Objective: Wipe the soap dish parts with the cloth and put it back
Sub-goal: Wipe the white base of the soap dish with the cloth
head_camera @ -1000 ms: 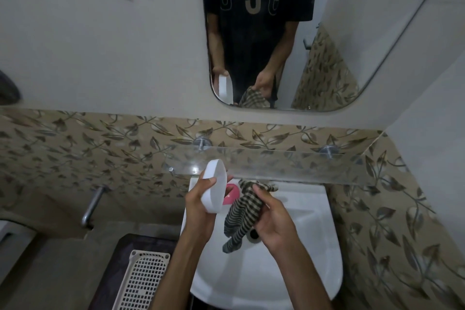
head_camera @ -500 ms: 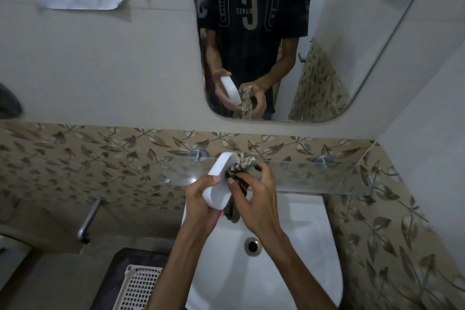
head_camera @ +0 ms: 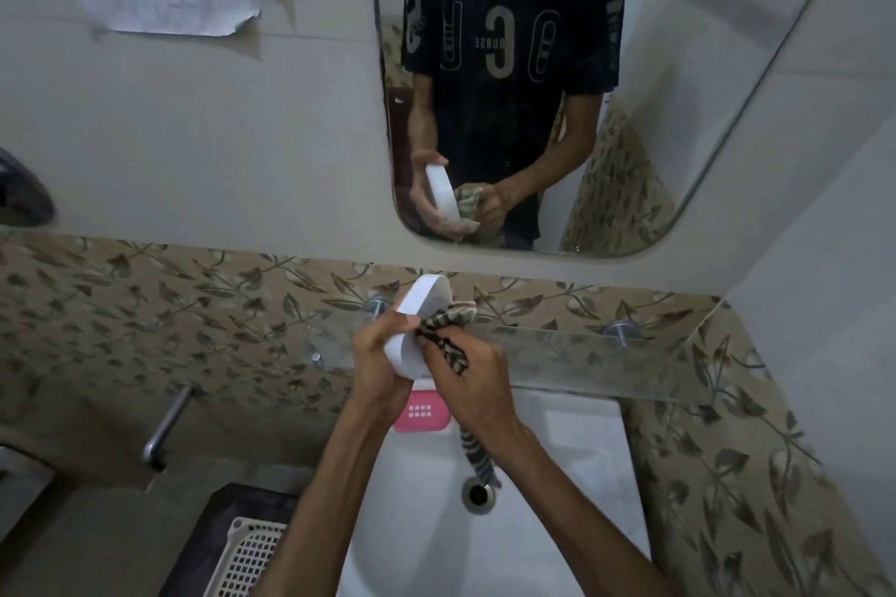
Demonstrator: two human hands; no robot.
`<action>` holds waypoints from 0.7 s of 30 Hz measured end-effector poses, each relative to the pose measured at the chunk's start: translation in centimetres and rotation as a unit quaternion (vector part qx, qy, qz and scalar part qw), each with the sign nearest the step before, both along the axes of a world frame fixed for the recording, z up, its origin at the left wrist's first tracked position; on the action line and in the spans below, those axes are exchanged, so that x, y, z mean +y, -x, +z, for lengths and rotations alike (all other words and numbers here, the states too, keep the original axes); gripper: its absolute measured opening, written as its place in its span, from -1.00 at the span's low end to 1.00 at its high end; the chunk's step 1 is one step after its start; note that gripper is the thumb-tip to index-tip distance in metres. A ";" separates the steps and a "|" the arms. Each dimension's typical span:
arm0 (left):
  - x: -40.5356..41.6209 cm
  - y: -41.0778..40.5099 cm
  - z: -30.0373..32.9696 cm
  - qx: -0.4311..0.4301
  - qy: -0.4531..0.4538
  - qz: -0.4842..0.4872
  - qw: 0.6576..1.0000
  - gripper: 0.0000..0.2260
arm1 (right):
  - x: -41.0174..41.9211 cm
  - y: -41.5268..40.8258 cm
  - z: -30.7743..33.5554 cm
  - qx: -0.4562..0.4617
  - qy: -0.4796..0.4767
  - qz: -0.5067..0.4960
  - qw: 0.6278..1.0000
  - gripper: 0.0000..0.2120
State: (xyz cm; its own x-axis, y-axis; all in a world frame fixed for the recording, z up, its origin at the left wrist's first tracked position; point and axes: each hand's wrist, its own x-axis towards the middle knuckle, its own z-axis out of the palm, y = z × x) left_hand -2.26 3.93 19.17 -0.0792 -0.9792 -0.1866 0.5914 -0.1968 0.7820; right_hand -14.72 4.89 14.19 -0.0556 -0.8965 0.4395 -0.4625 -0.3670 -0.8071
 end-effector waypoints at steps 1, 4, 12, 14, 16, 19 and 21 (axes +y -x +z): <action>0.1 0.0 -0.1 0.006 -0.005 -0.001 1.000 -0.19 | -0.4 0.5 0.0 0.026 0.018 -0.007 0.999 -0.76; 0.7 0.3 -0.3 0.024 -0.013 -0.008 1.000 -0.31 | -1.6 2.0 0.0 0.076 0.064 -0.052 0.994 -0.86; 0.3 0.6 -0.1 0.042 -0.008 -0.013 0.999 -0.49 | -1.3 1.7 0.3 0.049 0.061 0.003 0.997 -0.85; 0.3 1.1 0.1 0.042 -0.004 -0.004 0.999 -0.49 | -1.7 1.8 0.8 0.037 0.062 -0.015 0.997 -0.85; 0.0 1.2 0.1 0.032 0.005 0.001 0.999 -0.47 | -0.6 0.6 1.0 0.015 0.048 0.030 0.998 -0.82; -0.1 1.1 0.5 0.030 0.032 -0.010 0.999 -0.47 | 0.3 0.6 1.1 -0.003 0.038 0.079 0.996 -0.83; -0.1 1.3 0.4 0.041 0.027 0.000 0.999 -0.33 | -0.6 1.5 1.4 -0.014 0.042 0.044 0.998 -0.87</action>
